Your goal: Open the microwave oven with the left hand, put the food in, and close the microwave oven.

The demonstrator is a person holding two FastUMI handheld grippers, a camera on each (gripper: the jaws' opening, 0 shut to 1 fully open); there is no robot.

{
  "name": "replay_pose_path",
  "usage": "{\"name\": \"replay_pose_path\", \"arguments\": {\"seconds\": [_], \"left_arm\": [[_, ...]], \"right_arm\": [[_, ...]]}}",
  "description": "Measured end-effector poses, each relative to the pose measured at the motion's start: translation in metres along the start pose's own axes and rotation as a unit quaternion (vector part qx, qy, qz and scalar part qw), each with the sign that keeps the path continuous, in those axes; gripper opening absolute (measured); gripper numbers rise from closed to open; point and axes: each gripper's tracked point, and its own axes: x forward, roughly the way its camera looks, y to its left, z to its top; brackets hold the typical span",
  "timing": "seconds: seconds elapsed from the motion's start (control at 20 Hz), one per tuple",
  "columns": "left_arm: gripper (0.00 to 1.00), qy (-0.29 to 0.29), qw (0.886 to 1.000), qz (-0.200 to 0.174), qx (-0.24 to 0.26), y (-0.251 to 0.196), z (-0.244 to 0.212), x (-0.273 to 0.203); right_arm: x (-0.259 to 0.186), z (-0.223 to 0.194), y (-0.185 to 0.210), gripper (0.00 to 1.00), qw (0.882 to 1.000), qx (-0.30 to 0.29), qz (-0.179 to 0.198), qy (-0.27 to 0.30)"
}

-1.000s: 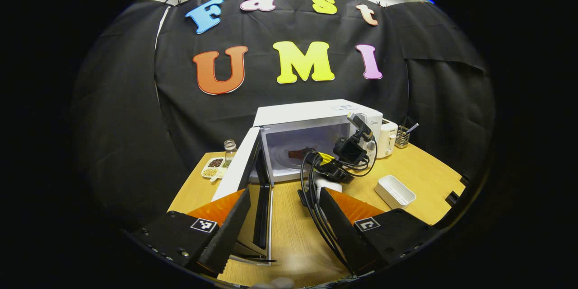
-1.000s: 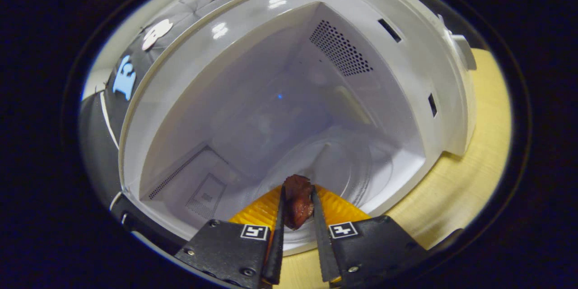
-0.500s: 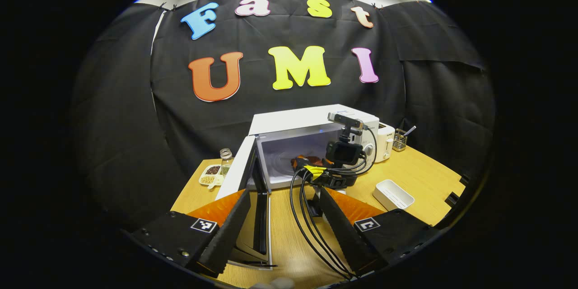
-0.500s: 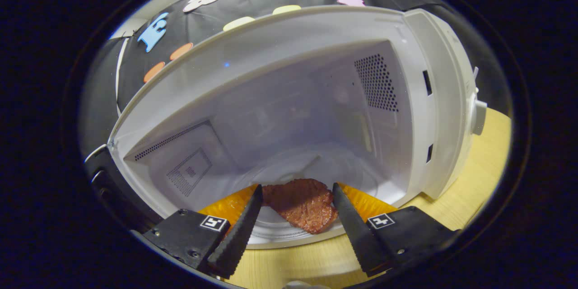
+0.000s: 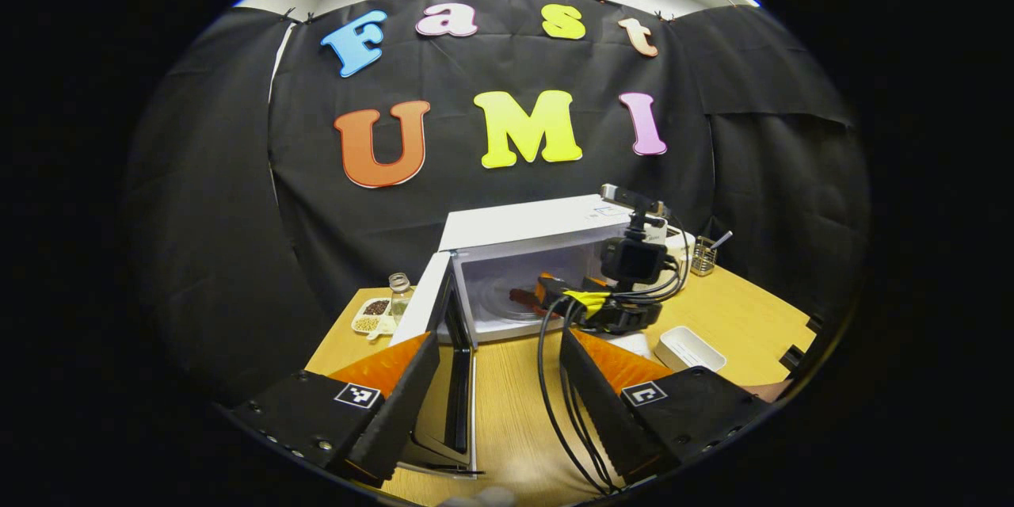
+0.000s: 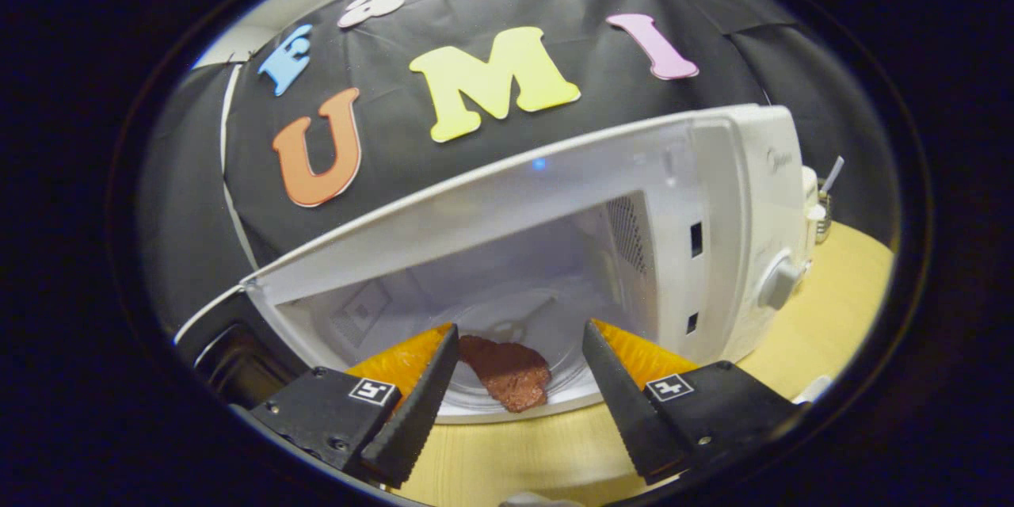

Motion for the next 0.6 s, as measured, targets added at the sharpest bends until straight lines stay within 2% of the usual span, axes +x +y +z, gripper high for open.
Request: {"name": "replay_pose_path", "arguments": {"seconds": [0.15,0.2,0.25,0.3,0.55,0.6], "left_arm": [[0.95,-0.02,1.0,0.017,-0.002,0.015,0.018,-0.005],[0.95,-0.03,0.999,0.022,-0.004,0.019,0.025,-0.008],[0.95,-0.035,0.999,0.029,-0.004,0.025,0.03,-0.011],[0.95,-0.039,0.999,0.037,-0.004,0.031,0.032,-0.015],[0.94,-0.058,0.995,0.077,-0.011,0.064,0.041,-0.038],[0.88,-0.06,0.994,0.087,-0.01,0.071,0.04,-0.042]], "right_arm": [[-0.054,0.031,0.009,1.0,0.998,-0.054,0.031,0.006],[-0.073,0.041,0.007,0.9,0.997,-0.073,0.033,0.008],[-0.092,0.05,0.005,1.0,0.996,-0.084,0.043,0.011],[-0.109,0.057,0.004,1.0,0.995,-0.087,0.053,0.019],[-0.186,0.1,-0.044,1.0,0.992,-0.117,0.033,0.041],[-0.202,0.103,-0.055,1.0,0.991,-0.127,0.025,0.039]]}}
